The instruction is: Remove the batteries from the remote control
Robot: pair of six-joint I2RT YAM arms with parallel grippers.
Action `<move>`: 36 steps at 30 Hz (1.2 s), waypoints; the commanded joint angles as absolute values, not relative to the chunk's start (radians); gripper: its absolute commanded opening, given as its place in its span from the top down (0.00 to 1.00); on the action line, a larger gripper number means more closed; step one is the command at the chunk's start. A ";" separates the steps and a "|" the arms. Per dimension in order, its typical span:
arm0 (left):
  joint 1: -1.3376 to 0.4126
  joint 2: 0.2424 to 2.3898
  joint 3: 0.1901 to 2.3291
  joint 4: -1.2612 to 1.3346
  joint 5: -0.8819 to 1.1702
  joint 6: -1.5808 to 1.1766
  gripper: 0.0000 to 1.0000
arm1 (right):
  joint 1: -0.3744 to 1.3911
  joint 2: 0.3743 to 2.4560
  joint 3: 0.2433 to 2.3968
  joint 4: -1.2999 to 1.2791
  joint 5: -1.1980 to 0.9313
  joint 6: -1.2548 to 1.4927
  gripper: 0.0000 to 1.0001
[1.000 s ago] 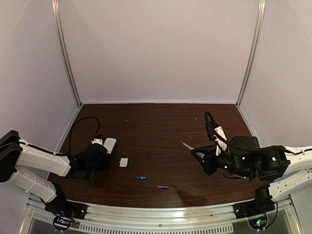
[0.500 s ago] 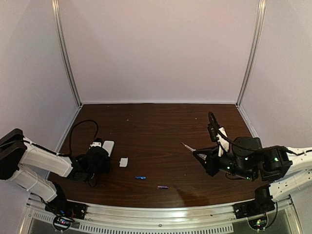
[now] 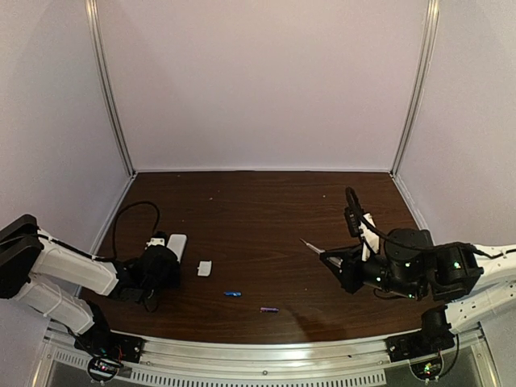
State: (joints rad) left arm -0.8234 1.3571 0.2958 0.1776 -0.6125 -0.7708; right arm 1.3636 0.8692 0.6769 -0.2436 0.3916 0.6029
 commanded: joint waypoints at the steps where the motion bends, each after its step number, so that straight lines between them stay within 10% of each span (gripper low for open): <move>1: -0.816 1.325 0.271 0.186 -0.587 -0.796 0.46 | 1.364 0.850 0.651 -0.255 0.377 0.623 1.00; 12: -0.816 1.172 0.278 0.097 -0.568 -0.778 0.03 | 1.365 0.851 0.628 -0.241 0.345 0.647 1.00; 36: -1.227 1.329 0.638 0.193 -0.444 -0.091 0.16 | 1.365 0.864 0.607 -0.235 0.058 0.632 1.00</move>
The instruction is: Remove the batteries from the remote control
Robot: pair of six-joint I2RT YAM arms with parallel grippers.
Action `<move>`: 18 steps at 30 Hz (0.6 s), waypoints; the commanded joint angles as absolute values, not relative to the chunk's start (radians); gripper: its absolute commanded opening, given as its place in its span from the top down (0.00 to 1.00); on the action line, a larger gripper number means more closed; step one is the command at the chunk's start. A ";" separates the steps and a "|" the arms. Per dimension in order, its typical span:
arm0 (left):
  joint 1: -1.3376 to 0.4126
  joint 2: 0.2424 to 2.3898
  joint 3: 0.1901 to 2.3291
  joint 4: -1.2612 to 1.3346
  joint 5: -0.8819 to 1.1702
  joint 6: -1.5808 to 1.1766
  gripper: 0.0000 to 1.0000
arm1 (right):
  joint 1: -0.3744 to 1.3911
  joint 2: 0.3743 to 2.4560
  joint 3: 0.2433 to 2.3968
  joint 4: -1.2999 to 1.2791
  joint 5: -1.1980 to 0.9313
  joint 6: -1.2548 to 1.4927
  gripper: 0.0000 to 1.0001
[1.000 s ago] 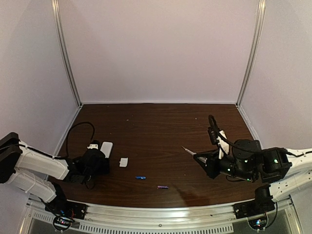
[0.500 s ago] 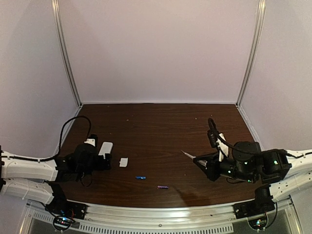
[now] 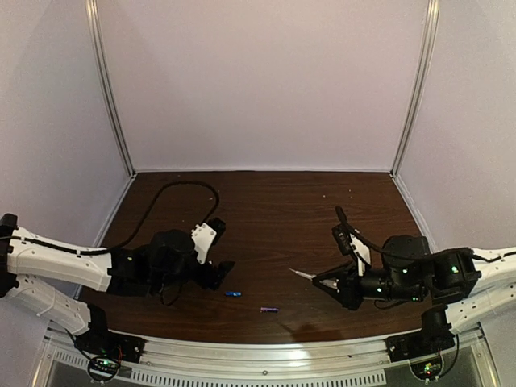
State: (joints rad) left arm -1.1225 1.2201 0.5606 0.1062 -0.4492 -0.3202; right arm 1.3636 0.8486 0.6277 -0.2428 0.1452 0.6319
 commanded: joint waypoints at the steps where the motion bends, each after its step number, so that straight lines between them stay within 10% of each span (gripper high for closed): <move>1: -1.261 1.359 0.655 0.209 -0.443 -0.033 0.17 | 1.365 0.867 0.604 -0.232 0.051 0.635 1.00; 18: -1.411 1.480 0.715 0.368 -0.104 0.302 0.38 | 1.364 0.891 0.556 -0.200 0.003 0.685 1.00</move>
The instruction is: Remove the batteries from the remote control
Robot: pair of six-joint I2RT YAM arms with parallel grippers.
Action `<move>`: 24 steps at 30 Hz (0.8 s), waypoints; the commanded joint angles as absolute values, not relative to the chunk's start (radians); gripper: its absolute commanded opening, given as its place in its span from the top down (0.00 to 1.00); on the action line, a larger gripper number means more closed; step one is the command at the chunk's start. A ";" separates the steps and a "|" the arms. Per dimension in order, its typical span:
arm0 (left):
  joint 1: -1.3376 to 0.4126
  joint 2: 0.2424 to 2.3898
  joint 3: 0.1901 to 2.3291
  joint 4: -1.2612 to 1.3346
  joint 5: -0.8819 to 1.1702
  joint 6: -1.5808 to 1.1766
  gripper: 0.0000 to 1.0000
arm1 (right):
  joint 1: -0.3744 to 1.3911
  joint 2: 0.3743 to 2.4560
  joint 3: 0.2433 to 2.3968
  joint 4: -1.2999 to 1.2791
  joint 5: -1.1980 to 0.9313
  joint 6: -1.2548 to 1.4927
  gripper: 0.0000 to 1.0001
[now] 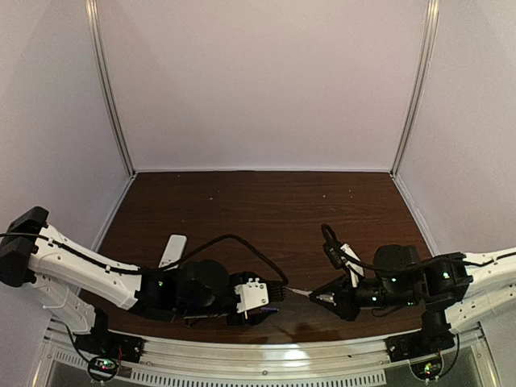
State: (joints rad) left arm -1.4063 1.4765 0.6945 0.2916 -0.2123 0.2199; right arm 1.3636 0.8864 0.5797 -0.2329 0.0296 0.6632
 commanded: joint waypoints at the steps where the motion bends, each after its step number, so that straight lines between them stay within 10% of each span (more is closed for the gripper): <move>1: -1.412 1.483 0.720 0.368 -0.095 0.315 0.39 | 1.365 0.892 0.551 -0.190 -0.011 0.686 1.00; 24: -1.468 1.636 0.876 0.348 -0.114 0.402 0.71 | 1.364 0.953 0.524 -0.087 -0.114 0.707 1.00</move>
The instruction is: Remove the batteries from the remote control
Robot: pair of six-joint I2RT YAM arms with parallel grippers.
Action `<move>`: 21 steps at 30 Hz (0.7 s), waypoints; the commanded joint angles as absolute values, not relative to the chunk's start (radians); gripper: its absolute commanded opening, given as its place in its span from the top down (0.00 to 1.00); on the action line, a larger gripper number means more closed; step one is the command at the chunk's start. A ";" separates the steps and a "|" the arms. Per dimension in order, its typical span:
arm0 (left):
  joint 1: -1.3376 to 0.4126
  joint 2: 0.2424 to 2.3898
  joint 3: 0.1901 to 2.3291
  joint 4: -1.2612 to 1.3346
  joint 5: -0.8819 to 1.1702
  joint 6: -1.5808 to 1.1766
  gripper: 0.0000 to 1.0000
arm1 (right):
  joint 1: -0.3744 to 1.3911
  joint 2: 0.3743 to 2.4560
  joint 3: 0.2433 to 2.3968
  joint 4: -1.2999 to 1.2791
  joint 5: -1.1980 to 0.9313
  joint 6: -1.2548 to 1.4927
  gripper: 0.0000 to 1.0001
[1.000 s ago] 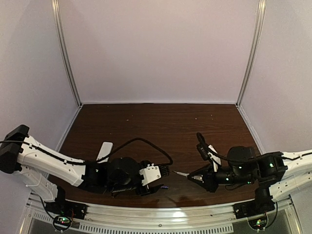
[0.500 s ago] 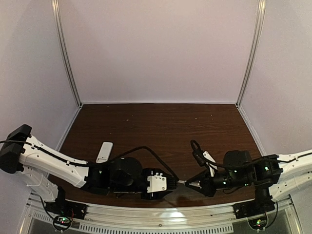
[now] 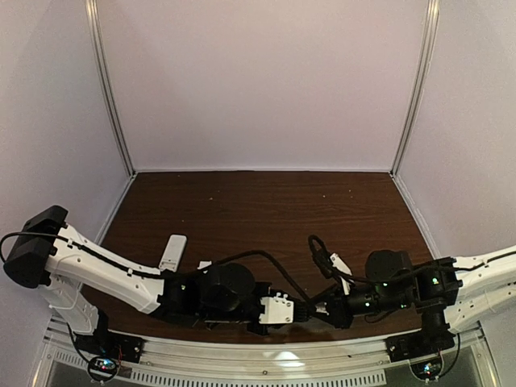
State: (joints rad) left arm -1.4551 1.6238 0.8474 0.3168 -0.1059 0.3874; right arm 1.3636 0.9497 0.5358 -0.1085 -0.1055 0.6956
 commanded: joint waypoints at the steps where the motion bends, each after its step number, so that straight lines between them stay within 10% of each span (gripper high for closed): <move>1: -1.469 1.637 0.878 0.348 -0.117 0.403 0.72 | 1.365 0.952 0.523 -0.087 -0.116 0.707 1.00; 21: -1.499 1.655 0.919 0.302 -0.194 0.391 1.00 | 1.364 0.974 0.543 -0.107 -0.101 0.695 1.00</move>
State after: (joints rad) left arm -1.4853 1.6444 0.8906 0.2825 -0.1707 0.3946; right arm 1.3636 0.9726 0.5358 -0.1066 -0.1154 0.7055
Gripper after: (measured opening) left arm 0.112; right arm 0.107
